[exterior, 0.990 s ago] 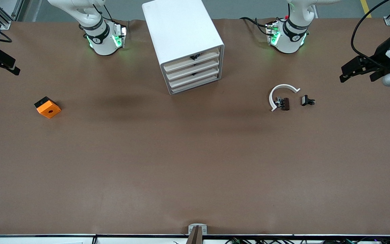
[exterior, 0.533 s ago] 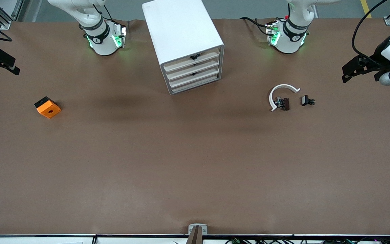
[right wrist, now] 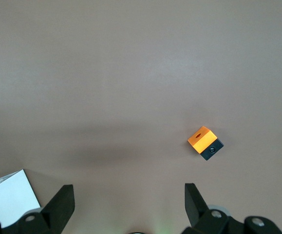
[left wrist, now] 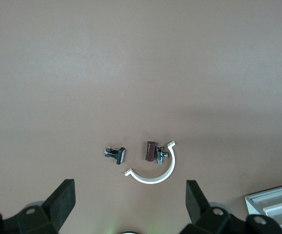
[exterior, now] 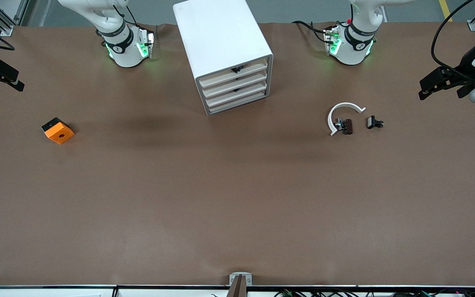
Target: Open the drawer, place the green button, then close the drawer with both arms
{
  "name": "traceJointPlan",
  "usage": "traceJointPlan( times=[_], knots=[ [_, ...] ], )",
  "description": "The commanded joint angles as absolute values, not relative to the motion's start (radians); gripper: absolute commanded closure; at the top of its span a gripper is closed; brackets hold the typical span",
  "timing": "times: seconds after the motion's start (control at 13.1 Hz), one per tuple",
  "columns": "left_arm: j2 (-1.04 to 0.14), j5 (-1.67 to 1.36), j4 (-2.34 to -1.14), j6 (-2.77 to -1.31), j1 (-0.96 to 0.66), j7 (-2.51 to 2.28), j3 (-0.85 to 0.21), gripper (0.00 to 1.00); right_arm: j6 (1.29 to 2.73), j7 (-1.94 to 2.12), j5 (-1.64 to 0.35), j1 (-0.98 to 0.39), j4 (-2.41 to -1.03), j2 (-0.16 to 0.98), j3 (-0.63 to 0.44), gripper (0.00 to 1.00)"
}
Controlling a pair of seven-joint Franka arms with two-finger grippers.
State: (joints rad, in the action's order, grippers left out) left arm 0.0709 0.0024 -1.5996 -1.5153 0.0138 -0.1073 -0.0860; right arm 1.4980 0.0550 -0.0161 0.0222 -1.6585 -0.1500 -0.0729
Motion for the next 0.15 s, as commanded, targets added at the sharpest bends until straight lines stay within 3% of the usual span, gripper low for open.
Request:
traceJointPlan(
  times=[0.0,0.08],
  knots=[
    [0.049,-0.002,-1.566,-1.52,0.02,-0.101,-0.087,0.0,1.5,0.072,-0.028,0.035,-1.661,-0.161,-0.067,0.0],
    [0.049,0.0,-1.565,-1.52,0.021,-0.101,-0.087,0.0,1.5,0.071,-0.028,0.035,-1.661,-0.161,-0.067,0.0]
  ],
)
